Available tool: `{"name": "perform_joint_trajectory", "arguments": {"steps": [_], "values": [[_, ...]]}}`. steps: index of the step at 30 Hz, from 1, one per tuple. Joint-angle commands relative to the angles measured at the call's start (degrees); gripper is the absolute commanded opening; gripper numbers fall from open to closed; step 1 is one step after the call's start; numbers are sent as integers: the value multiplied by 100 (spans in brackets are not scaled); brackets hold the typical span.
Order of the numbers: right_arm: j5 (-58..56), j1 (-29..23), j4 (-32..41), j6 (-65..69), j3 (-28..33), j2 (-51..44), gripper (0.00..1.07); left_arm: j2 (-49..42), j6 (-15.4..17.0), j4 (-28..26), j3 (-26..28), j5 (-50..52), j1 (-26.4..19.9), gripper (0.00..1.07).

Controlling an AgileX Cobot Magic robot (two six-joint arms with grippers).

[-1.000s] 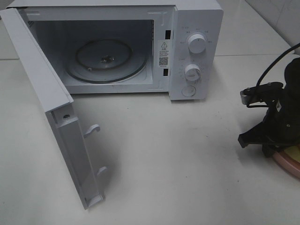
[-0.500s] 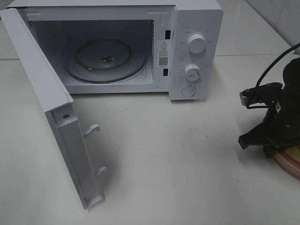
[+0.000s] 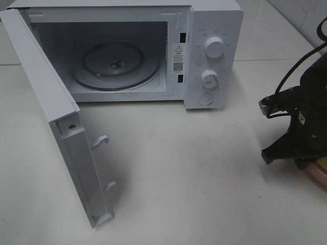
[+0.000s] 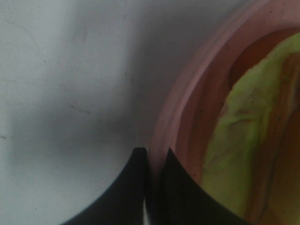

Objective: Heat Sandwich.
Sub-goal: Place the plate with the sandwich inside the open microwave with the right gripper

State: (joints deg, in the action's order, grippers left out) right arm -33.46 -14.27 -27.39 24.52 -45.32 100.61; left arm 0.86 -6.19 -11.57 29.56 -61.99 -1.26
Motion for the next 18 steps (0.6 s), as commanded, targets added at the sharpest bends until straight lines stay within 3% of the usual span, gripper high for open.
{"name": "perform_joint_trajectory", "arguments": {"steps": [1, 18], "values": [[-160, -74, -103, 97, 6, -132, 0, -11, 6, -17, -6, 34, 23, 98], [-762, -625, -498, 395, 6, -413, 0, -11, 6, -17, -6, 34, 23, 98]]}}
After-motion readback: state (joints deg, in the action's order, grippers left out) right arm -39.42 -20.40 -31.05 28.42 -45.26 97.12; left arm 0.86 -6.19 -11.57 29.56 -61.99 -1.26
